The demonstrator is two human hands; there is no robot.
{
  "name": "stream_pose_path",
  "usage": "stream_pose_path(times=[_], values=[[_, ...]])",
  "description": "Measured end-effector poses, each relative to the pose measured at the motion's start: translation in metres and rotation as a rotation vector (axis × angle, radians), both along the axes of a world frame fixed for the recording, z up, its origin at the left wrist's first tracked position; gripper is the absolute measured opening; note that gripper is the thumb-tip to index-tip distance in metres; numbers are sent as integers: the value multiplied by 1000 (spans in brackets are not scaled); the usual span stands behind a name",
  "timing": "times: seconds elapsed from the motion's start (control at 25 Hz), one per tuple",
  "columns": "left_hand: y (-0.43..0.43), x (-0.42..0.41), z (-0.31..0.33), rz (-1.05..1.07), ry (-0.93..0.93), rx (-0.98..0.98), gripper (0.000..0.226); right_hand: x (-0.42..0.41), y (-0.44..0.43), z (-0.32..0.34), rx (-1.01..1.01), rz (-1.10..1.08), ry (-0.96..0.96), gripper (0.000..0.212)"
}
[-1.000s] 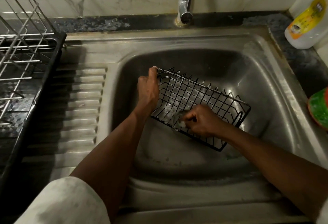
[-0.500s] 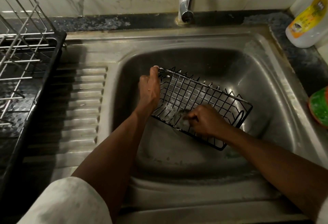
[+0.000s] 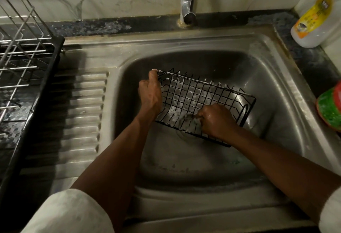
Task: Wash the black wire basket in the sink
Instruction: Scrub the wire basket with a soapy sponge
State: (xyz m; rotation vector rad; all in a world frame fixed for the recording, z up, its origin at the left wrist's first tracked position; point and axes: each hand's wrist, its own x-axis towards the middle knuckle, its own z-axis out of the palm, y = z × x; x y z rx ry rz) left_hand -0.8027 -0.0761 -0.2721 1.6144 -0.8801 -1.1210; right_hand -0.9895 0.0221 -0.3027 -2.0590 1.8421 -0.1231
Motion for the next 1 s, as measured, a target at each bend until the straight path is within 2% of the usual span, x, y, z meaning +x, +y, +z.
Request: stream_pose_path(times=[0.12,0.16,0.28,0.32,0.36,0.44,0.48,0.52,0.6,0.68,0.72,0.76,0.84,0.88,0.92,1.0], values=[[-3,3,-1,25,-17,5,39,1,6,10,274,3,-357,2],[-3,3,-1,18,-37,1,39,2,6,10,264,17,-325,3],[-1,2,0,1,-27,2,39,-4,-3,-6,33,-60,-11,6],[0,2,0,7,-5,8,39,-3,-5,-6,0,-72,6,6],[1,2,1,14,13,12,40,-3,-5,-4,23,-69,-57,8],[2,2,3,23,15,11,42,-6,-2,8,240,-25,-297,8],[2,2,3,19,-2,11,41,-5,2,16,343,8,-365,9],[2,1,4,5,-22,8,40,-5,3,17,352,24,-346,13],[1,1,5,-38,-26,14,42,-10,-3,4,152,-57,-125,17],[0,2,3,-38,4,35,45,-7,-8,-2,29,-84,96,8],[0,2,2,-40,19,36,44,-8,-8,-1,40,-62,84,7],[1,2,2,-43,25,23,43,-10,-7,5,145,-43,-35,6],[3,2,6,-39,19,-14,40,-10,-1,24,500,-12,-366,9],[3,2,6,-31,8,-23,38,-9,1,30,622,23,-446,11],[4,1,7,-26,-3,-23,35,-8,2,33,636,51,-422,11],[3,2,8,-23,27,-21,33,-8,-1,28,483,2,-298,11]])
